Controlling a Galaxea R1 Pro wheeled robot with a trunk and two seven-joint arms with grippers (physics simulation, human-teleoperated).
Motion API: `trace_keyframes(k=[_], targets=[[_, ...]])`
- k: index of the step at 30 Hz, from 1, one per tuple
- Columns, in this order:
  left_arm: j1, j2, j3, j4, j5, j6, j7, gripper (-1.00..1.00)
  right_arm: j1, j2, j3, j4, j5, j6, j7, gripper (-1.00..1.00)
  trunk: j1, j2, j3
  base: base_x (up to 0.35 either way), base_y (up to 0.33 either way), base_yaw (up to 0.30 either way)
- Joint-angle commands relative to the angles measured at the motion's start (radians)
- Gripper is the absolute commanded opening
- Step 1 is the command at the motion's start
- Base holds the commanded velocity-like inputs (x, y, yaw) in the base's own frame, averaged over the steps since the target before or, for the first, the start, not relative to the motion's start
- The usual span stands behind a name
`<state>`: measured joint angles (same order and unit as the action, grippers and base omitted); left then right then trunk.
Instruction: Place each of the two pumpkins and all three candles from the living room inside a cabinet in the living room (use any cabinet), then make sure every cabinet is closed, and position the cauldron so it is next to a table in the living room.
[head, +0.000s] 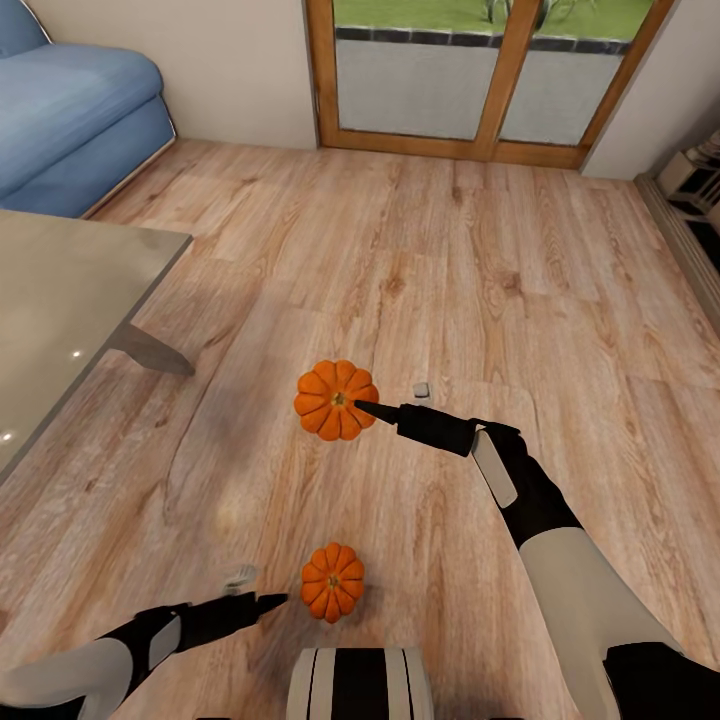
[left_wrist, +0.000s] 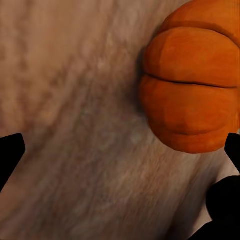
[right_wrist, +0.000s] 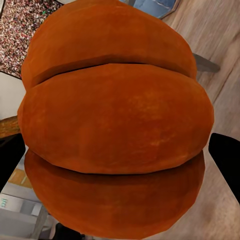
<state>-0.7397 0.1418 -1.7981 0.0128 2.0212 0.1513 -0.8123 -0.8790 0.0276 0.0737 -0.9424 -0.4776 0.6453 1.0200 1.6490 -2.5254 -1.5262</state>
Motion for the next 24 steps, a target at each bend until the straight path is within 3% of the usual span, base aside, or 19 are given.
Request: trace_keyframes(k=[1, 6, 11, 15, 24], targets=[[0.0, -0.004, 0.0, 0.0, 0.0, 0.0, 0.003, 1.0, 0.0, 0.0, 0.0, 0.0, -0.001, 0.001, 0.0, -1.0, 0.0, 0.0, 0.0, 0.0, 0.0, 0.0], [-0.002, -0.012, 0.0, 0.0, -0.001, -0.002, 0.001, 1.0, 0.0, 0.0, 0.0, 0.001, -0.002, 0.001, 0.0, -1.0, 0.0, 0.0, 0.0, 0.0, 0.0, 0.0], [-0.002, -0.013, 0.0, -0.003, -0.001, -0.06, -0.007, 1.0, 0.0, -0.001, -0.001, 0.001, -0.003, 0.001, 0.0, -1.0, 0.0, 0.0, 0.0, 0.0, 0.0, 0.0], [-0.003, -0.013, 0.0, -0.004, -0.001, -0.063, -0.011, 1.0, 0.0, -0.002, -0.002, 0.001, -0.003, 0.001, 0.0, -1.0, 0.0, 0.0, 0.0, 0.016, 0.0, 0.0], [-0.003, -0.021, 0.0, -0.005, -0.002, -0.064, -0.019, 1.0, 0.0, -0.002, -0.002, 0.0, -0.003, 0.001, 0.0, -1.0, 0.0, 0.0, 0.0, 0.169, 0.0, 0.0]])
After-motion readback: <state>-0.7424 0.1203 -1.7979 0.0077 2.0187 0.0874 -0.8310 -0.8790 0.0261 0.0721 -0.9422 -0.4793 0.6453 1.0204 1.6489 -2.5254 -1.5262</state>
